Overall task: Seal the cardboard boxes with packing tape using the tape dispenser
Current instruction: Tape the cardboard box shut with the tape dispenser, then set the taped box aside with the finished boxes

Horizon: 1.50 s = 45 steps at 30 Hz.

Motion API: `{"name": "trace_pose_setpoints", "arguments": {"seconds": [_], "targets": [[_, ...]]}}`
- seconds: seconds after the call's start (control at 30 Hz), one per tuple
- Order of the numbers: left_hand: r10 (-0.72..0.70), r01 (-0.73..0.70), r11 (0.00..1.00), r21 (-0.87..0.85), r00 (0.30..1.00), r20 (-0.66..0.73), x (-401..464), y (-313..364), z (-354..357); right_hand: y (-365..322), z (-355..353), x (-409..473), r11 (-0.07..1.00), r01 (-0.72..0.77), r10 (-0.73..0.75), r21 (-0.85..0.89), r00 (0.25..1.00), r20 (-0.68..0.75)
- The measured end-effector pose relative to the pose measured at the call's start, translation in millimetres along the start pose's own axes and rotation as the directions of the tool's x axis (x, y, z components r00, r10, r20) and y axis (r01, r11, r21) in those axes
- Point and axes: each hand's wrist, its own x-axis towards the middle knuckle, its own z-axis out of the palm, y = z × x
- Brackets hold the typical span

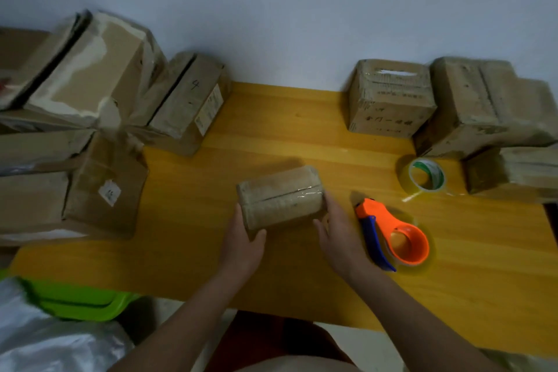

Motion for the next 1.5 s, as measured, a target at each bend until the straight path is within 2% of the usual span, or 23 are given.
{"name": "trace_pose_setpoints", "arguments": {"seconds": [0.1,0.17,0.23,0.3,0.33,0.4,0.43,0.5,0.53,0.6,0.7,0.9,1.17,1.33,1.4,1.47,1.5], "targets": [[0.127,-0.123,0.978,0.168,0.992,-0.013,31.0,25.5,-4.7,-3.2,-13.2,21.2,0.967,-0.023,0.032,-0.252,0.999,0.029],[0.257,-0.244,0.946,0.213,0.966,-0.035,48.6,42.7,-7.6,-6.2,-20.4,37.7,0.912,0.042,-0.059,-0.408,0.998,-0.028],[0.402,-0.393,0.902,0.182,0.915,-0.019,68.4,56.6,-9.3,-3.9,-26.7,58.0,0.841,0.111,-0.149,-0.529,0.988,-0.029],[0.499,-0.506,0.831,0.232,0.862,0.089,84.4,64.2,-10.0,-0.1,-35.0,78.0,0.8,0.14,-0.175,-0.583,0.985,-0.004],[0.504,-0.534,0.793,0.292,0.845,0.176,91.3,66.0,-10.2,0.3,-38.9,87.3,0.791,0.155,-0.188,-0.592,0.982,0.005],[0.447,-0.548,0.695,0.465,0.836,0.317,108.9,68.2,-10.9,-2.2,-44.2,106.6,0.771,0.16,-0.192,-0.616,0.981,0.015],[0.413,-0.54,0.611,0.579,0.841,0.349,118.6,73.4,-12.3,-4.6,-46.8,116.5,0.747,0.156,-0.179,-0.647,0.983,0.03],[0.408,-0.511,0.413,0.754,0.844,0.349,137.6,91.3,-13.1,-9.2,-51.5,134.3,0.665,0.162,-0.125,-0.729,0.987,0.105],[0.425,-0.493,0.352,0.796,0.842,0.334,149.7,103.4,-13.4,-9.2,-54.3,145.2,0.622,0.174,-0.121,-0.763,0.985,0.126],[0.458,-0.462,0.298,0.835,0.837,0.299,173.3,125.4,-14.2,-11.3,-60.0,164.8,0.553,0.189,-0.159,-0.811,0.98,0.12],[0.475,-0.451,0.252,0.856,0.828,0.297,209.8,150.5,-16.2,-15.0,-66.5,200.9,0.532,0.184,-0.184,-0.826,0.978,0.099],[0.498,-0.465,0.324,0.824,0.824,0.27,243.7,170.7,-11.7,-18.1,-80.5,245.5,0.517,0.177,-0.15,-0.837,0.982,0.115],[0.512,-0.484,0.371,0.792,0.818,0.26,258.6,180.8,-4.1,-18.7,-93.3,269.2,0.526,0.196,-0.127,-0.828,0.98,0.152],[0.526,-0.577,0.563,0.592,0.802,0.281,258.9,181.1,-25.8,-40.2,-95.4,267.8,0.529,0.132,-0.03,-0.839,0.99,0.136],[0.608,-0.591,0.616,0.521,0.777,0.163,256.8,171.3,-53.6,-59.6,-84.1,267.1,0.584,0.13,-0.132,-0.801,0.989,0.064],[0.638,-0.528,0.691,0.493,0.767,-0.073,254.8,152.7,-90.5,-86.8,-57.3,263.9,0.691,0.209,-0.278,-0.692,0.961,0.013],[0.602,-0.461,0.75,0.475,0.774,-0.199,255.2,140.0,-110.8,-101.9,-39.3,261.7,0.746,0.263,-0.311,-0.612,0.95,0.029]]}}
